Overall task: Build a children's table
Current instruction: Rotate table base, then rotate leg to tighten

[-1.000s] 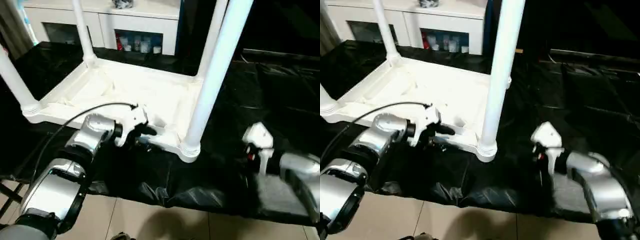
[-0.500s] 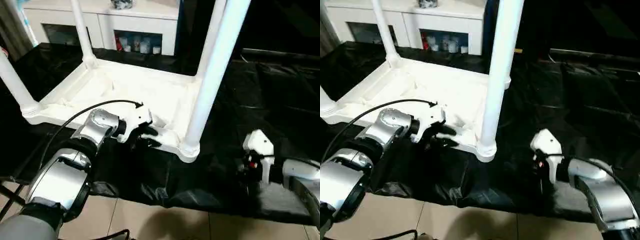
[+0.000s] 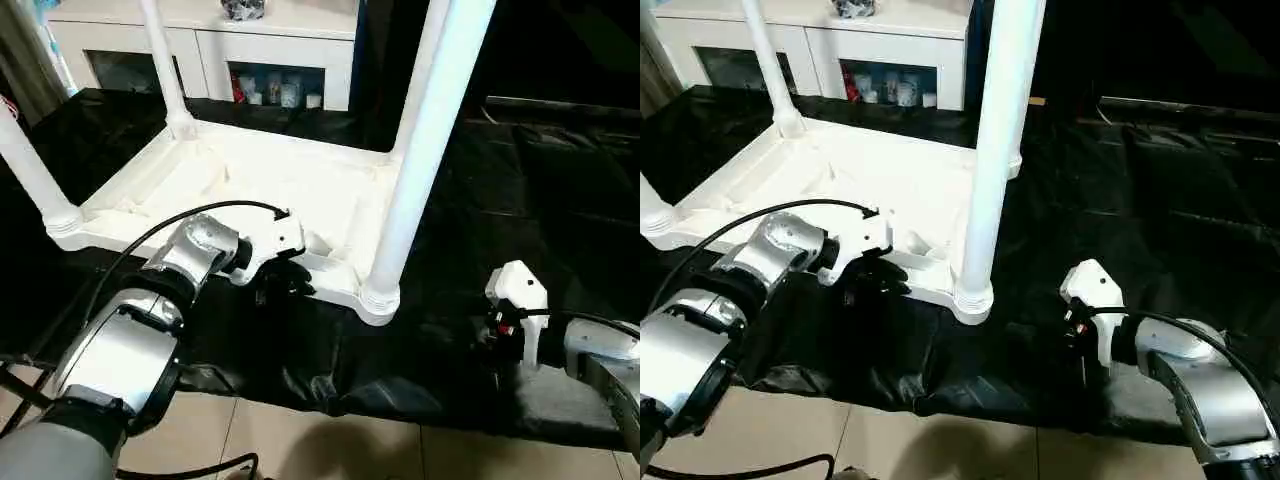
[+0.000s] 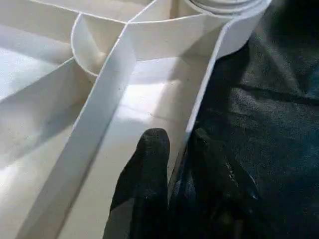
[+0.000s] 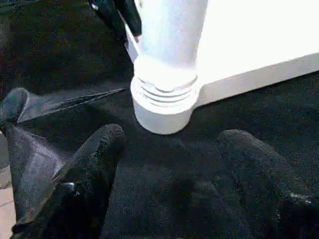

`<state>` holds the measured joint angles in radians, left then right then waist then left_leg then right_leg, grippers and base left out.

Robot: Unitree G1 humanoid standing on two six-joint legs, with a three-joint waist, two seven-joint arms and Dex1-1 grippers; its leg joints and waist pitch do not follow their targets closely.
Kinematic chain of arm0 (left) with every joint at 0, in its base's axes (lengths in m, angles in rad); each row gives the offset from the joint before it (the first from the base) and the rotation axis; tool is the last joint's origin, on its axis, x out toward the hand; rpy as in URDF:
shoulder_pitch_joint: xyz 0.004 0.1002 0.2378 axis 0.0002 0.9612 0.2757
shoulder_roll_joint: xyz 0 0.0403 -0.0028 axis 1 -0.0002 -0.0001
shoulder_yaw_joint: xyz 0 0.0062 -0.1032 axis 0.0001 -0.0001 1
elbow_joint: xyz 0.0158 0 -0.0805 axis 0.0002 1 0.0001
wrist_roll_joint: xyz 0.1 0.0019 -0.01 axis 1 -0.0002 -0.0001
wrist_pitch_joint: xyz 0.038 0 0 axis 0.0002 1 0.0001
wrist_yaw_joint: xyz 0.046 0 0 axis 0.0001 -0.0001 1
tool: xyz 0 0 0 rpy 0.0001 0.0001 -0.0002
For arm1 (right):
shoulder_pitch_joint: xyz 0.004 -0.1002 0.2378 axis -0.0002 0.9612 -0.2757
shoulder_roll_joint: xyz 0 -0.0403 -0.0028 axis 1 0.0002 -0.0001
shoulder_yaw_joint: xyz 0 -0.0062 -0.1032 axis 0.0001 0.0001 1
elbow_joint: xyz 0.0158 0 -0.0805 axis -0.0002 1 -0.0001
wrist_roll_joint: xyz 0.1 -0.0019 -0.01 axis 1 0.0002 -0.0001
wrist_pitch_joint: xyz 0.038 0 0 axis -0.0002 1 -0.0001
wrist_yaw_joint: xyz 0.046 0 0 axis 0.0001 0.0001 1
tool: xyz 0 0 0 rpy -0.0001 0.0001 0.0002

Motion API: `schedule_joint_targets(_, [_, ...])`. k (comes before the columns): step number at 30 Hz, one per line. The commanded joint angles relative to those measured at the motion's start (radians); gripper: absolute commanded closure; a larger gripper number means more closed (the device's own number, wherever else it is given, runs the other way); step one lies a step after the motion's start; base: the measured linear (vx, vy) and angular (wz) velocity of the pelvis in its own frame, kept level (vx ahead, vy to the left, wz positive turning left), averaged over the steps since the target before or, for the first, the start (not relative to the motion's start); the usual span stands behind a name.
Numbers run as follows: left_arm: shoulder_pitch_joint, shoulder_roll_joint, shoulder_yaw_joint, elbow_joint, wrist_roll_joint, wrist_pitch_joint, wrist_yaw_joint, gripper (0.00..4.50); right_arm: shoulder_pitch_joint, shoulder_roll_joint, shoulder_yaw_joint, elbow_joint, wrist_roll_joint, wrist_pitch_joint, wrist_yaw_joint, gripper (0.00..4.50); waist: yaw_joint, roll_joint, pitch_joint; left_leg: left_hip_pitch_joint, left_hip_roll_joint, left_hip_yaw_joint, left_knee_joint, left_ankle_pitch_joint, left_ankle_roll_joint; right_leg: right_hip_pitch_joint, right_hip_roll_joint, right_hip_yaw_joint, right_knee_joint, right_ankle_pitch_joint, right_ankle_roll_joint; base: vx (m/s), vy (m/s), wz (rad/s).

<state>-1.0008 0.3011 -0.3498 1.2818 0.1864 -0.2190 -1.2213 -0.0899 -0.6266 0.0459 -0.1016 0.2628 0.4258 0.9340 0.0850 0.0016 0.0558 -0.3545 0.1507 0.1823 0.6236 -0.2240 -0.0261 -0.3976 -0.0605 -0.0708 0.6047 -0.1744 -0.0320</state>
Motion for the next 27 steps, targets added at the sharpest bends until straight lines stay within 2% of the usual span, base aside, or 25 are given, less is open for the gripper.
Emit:
schedule_joint_targets(1, [-0.004,0.004,-0.018,0.017,0.032,0.009,0.000,3.91,-0.015,0.005,0.005,0.009,-0.009,-0.004,-0.006,0.97,0.004,-0.005,-0.063,0.004,0.085,-0.039,-0.080,-0.130,0.067,0.063,-0.112,0.060,-0.082,-0.219,-0.222,0.000,0.000,0.00])
schedule_joint_targets(3, [0.004,0.004,-0.018,0.017,0.044,0.006,0.001,3.97,-0.023,0.008,0.009,0.014,-0.008,-0.005,-0.004,0.97,0.003,-0.008,-0.063,0.004,0.085,-0.039,-0.081,-0.130,0.068,0.063,-0.112,0.059,-0.082,-0.224,-0.221,0.000,0.000,0.00])
schedule_joint_targets(5, [0.014,0.004,-0.022,0.013,0.050,0.009,0.000,4.13,-0.032,0.012,0.014,0.023,-0.008,-0.009,-0.002,0.97,0.002,-0.007,-0.062,0.004,0.084,-0.039,-0.081,-0.134,0.067,0.062,-0.112,0.059,-0.082,-0.236,-0.221,0.000,0.000,0.00])
schedule_joint_targets(7, [0.025,-0.001,-0.017,0.009,0.044,0.044,-0.018,4.20,-0.045,0.018,0.020,0.033,-0.009,-0.011,-0.002,0.97,0.000,-0.011,-0.059,0.005,0.084,-0.039,-0.082,-0.145,0.063,0.061,-0.113,0.059,-0.086,-0.268,-0.218,0.000,0.000,0.00])
schedule_joint_targets(10, [0.045,-0.031,0.048,-0.008,-0.029,0.156,-0.008,4.33,-0.062,0.029,0.026,0.042,-0.004,-0.013,-0.006,0.97,0.001,-0.010,-0.058,0.007,0.083,-0.038,-0.082,-0.145,0.061,0.060,-0.115,0.059,-0.088,-0.290,-0.217,0.000,0.000,0.00])
schedule_joint_targets(13, [0.074,-0.058,0.093,-0.049,-0.077,0.198,0.005,4.36,-0.071,0.040,0.028,0.051,-0.003,-0.017,-0.008,0.97,0.004,-0.019,-0.061,0.006,0.087,-0.038,-0.082,-0.128,0.069,0.061,-0.117,0.060,-0.083,-0.267,-0.232,0.000,0.000,0.00])
schedule_joint_targets(14, [0.094,-0.061,0.092,-0.075,-0.076,0.200,0.014,4.41,-0.074,0.045,0.032,0.057,-0.006,-0.020,-0.009,0.97,0.005,-0.016,-0.062,0.004,0.088,-0.039,-0.082,-0.120,0.076,0.061,-0.119,0.060,-0.080,-0.247,-0.238,0.000,0.000,0.00])
schedule_joint_targets(15, [0.131,-0.064,0.085,-0.129,-0.073,0.197,0.033,4.41,-0.081,0.052,0.039,0.067,-0.011,-0.026,-0.011,0.97,0.005,-0.017,-0.062,0.003,0.087,-0.038,-0.081,-0.118,0.080,0.061,-0.118,0.060,-0.081,-0.245,-0.237,0.000,0.000,0.00])
schedule_joint_targets(16, [0.141,-0.065,0.084,-0.144,-0.072,0.196,0.038,4.45,-0.083,0.054,0.041,0.070,-0.013,-0.027,-0.011,0.97,0.007,-0.019,-0.063,0.004,0.092,-0.041,-0.083,-0.118,0.077,0.063,-0.122,0.060,-0.076,-0.234,-0.242,0.000,0.000,0.00])
schedule_joint_targets(17, [0.167,-0.067,0.082,-0.183,-0.071,0.198,0.057,4.48,-0.088,0.058,0.045,0.078,-0.016,-0.032,-0.012,0.97,0.005,-0.016,-0.061,0.003,0.087,-0.037,-0.082,-0.123,0.083,0.058,-0.118,0.059,-0.082,-0.254,-0.236,0.000,0.000,0.00])
schedule_joint_targets(18, [0.167,-0.067,0.082,-0.183,-0.071,0.198,0.057,4.48,-0.088,0.058,0.045,0.078,-0.016,-0.032,-0.012,0.97,0.007,-0.016,-0.062,0.004,0.089,-0.038,-0.082,-0.124,0.082,0.060,-0.122,0.060,-0.082,-0.256,-0.236,0.000,0.000,0.00])
schedule_joint_targets(19, [0.225,-0.068,0.074,-0.273,-0.070,0.187,0.069,4.48,-0.103,0.067,0.053,0.099,-0.023,-0.042,-0.015,0.97,0.009,-0.015,-0.060,0.005,0.090,-0.039,-0.085,-0.138,0.077,0.058,-0.119,0.059,-0.085,-0.283,-0.225,0.000,0.000,0.00])
schedule_joint_targets(20, [0.253,-0.067,0.069,-0.318,-0.068,0.179,0.071,4.50,-0.112,0.072,0.056,0.112,-0.027,-0.047,-0.017,0.80,0.006,-0.016,-0.058,0.000,0.091,-0.041,-0.087,-0.140,0.075,0.060,-0.120,0.059,-0.083,-0.292,-0.221,0.000,0.000,0.00])
schedule_joint_targets(21, [0.277,-0.065,0.063,-0.349,-0.064,0.175,0.074,4.50,-0.121,0.078,0.061,0.127,-0.037,-0.053,-0.026,0.70,0.004,-0.013,-0.056,0.003,0.092,-0.040,-0.088,-0.159,0.067,0.055,-0.119,0.058,-0.089,-0.333,-0.210,0.000,0.000,0.00])
schedule_joint_targets(23, [0.331,-0.059,0.061,-0.420,-0.062,0.200,0.072,4.50,-0.130,0.088,0.071,0.137,-0.039,-0.036,-0.033,0.63,0.005,-0.009,-0.057,0.008,0.091,-0.039,-0.088,-0.167,0.058,0.051,-0.117,0.061,-0.093,-0.344,-0.202,0.000,0.000,0.00])
schedule_joint_targets(24, [0.340,-0.058,0.059,-0.437,-0.061,0.215,0.071,4.50,-0.130,0.087,0.071,0.134,-0.038,-0.034,-0.034,0.63,0.001,-0.011,-0.054,0.002,0.092,-0.042,-0.094,-0.175,0.056,0.054,-0.114,0.060,-0.090,-0.349,-0.193,0.000,0.000,0.00])
schedule_joint_targets(25, [0.343,-0.057,0.057,-0.445,-0.061,0.224,0.071,4.50,-0.130,0.086,0.070,0.133,-0.037,-0.034,-0.034,0.39,0.000,-0.010,-0.054,0.007,0.092,-0.042,-0.094,-0.188,0.051,0.051,-0.116,0.061,-0.093,-0.367,-0.186,0.000,0.000,0.00])
schedule_joint_targets(27, [0.354,-0.048,0.044,-0.467,-0.053,0.240,0.066,4.50,-0.129,0.080,0.071,0.132,-0.044,-0.033,-0.038,0.27,-0.001,-0.013,-0.054,0.007,0.092,-0.043,-0.094,-0.185,0.047,0.052,-0.118,0.062,-0.092,-0.368,-0.185,0.000,0.000,0.00])
